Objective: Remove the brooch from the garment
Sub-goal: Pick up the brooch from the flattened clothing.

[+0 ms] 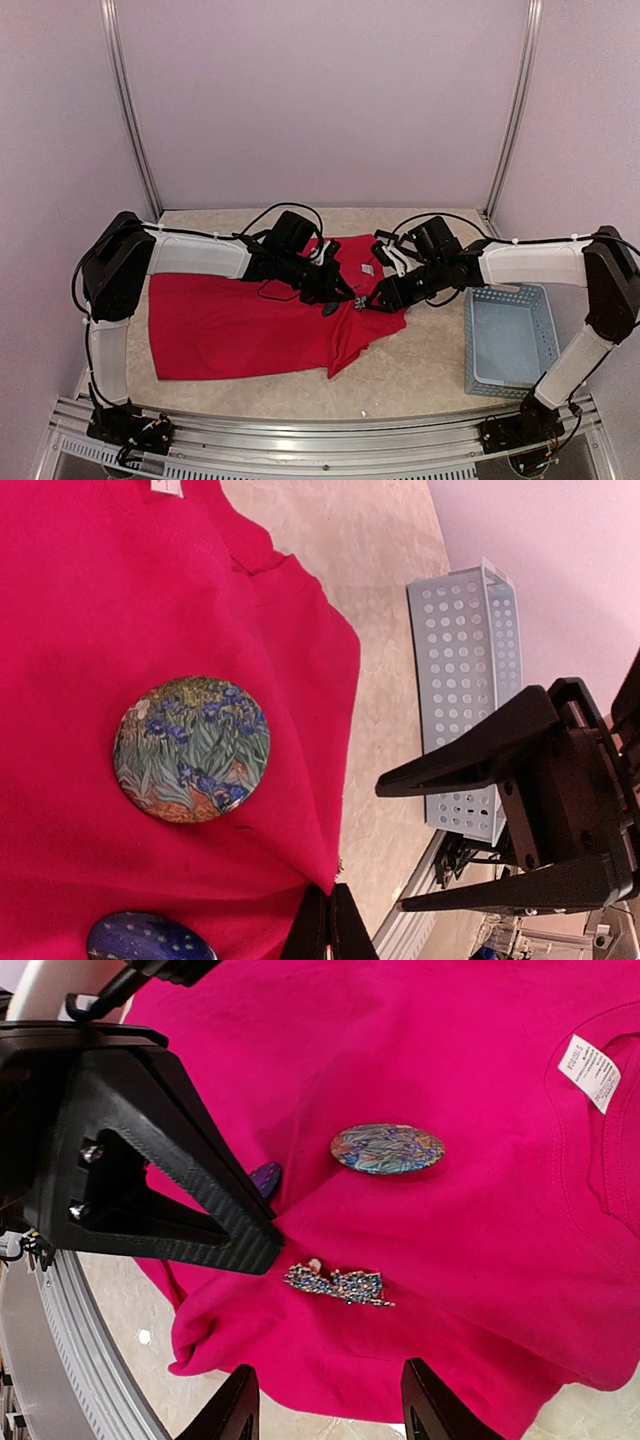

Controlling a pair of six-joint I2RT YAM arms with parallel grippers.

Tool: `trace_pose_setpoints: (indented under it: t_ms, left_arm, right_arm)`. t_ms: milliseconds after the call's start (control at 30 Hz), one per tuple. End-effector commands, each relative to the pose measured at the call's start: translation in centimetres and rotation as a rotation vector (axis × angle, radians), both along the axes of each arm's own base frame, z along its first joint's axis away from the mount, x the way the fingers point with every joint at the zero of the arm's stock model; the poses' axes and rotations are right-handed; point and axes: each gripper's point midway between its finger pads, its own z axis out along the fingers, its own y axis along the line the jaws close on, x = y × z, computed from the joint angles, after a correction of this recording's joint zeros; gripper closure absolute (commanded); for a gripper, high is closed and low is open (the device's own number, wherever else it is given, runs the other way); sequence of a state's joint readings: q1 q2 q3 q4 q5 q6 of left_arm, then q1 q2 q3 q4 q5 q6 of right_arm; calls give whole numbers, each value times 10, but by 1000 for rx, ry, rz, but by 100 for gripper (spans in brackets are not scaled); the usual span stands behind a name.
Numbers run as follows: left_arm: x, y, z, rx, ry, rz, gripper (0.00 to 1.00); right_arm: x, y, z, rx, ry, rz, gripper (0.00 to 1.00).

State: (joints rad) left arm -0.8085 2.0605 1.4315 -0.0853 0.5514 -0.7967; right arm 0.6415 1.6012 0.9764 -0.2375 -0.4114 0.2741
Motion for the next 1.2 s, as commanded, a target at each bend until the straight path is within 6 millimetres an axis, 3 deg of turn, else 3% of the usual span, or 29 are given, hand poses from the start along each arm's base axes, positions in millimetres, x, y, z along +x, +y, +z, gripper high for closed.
trace_pose_setpoints:
  t_ms: [0,233,633,900,1167]
  left_arm:
    - [-3,-2,36,-79,-39,-20,100]
    - [-5,-3,37,-91,-32,-31,100]
    - [-7,-4,37,-95,-23,-32,100]
    - [-7,-6,43,-120,-31,-48,100]
    - [-11,-7,44,-131,-20,-68,100]
  right_arm:
    - [6,12,2,25,7,-1,51]
    - [8,24,-5,61,28,22,50]
    - [11,42,11,140,-30,80,45]
    - [16,44,4,121,-48,78,43]
    - [16,49,12,159,-79,109,43]
